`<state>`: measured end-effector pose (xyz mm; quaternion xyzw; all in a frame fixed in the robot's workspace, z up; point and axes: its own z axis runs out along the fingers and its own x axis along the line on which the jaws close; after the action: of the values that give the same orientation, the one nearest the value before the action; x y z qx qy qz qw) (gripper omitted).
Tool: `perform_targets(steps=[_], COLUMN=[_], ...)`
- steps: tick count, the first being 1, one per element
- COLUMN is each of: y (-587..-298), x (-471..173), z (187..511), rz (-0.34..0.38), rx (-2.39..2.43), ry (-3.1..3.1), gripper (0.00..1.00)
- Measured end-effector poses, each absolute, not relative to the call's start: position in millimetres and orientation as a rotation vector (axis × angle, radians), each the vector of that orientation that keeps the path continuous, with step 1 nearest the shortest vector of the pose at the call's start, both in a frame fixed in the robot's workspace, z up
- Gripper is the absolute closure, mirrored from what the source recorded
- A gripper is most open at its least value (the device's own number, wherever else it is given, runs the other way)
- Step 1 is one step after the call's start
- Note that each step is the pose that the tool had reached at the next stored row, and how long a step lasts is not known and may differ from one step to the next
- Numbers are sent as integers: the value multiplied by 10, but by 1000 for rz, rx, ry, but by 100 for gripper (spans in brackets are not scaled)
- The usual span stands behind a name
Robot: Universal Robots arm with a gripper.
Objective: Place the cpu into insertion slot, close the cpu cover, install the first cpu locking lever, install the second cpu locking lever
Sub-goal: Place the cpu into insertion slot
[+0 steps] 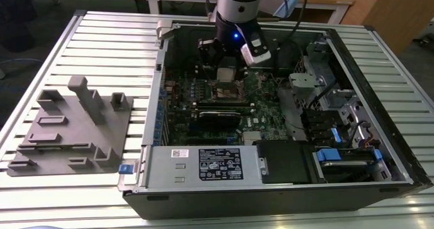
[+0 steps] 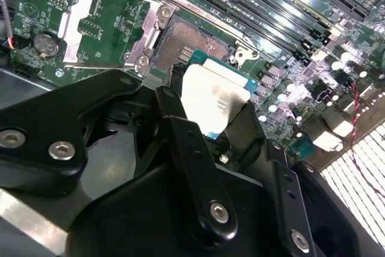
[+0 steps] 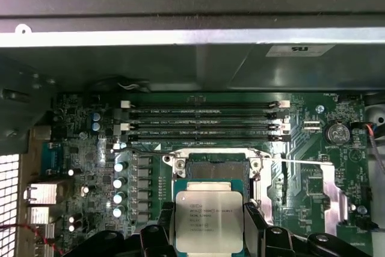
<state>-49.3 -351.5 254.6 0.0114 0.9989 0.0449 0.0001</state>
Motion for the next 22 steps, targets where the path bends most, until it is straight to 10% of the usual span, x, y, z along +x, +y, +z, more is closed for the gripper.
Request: perform_targets(steps=[22], y=[-3511], x=[-494], z=[2524], rz=[141], rx=[135], ry=[3132], gripper=[46])
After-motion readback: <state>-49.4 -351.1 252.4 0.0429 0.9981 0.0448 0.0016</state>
